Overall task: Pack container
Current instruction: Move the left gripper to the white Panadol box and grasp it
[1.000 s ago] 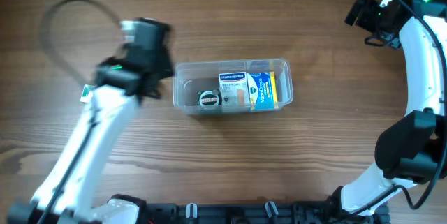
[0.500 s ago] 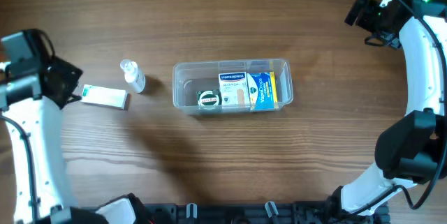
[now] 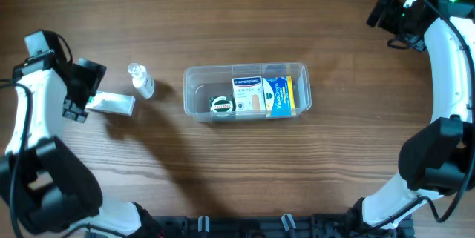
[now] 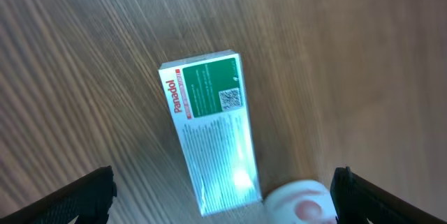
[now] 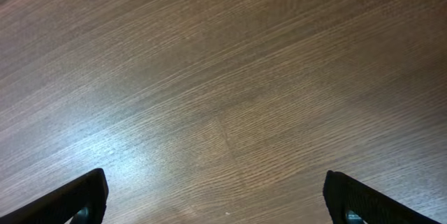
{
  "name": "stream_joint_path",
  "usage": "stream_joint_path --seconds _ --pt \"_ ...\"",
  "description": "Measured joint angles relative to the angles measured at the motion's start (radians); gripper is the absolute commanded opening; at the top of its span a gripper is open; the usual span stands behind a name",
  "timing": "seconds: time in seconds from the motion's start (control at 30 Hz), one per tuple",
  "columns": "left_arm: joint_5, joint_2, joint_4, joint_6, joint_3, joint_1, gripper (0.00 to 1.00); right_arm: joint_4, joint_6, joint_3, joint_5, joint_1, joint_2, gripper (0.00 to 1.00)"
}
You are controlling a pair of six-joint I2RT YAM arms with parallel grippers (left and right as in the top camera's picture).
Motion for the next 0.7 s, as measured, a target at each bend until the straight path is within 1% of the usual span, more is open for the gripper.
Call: stream_joint_path --seconds 0.2,0.43,0.7 --pt "0.007 0.098 0.013 -0.024 0.000 0.000 1.00 0.000 0.000 0.000 0.000 0.000 0.000 1.00" --pt "0.007 0.156 0.026 -0.067 0.000 0.000 1.00 0.000 0.000 0.000 0.000 0.000 0.000 1.00" --pt "0.007 0.208 0.050 -0.074 0.000 0.000 0.98 0.000 0.000 0.000 0.000 0.000 0.000 1.00"
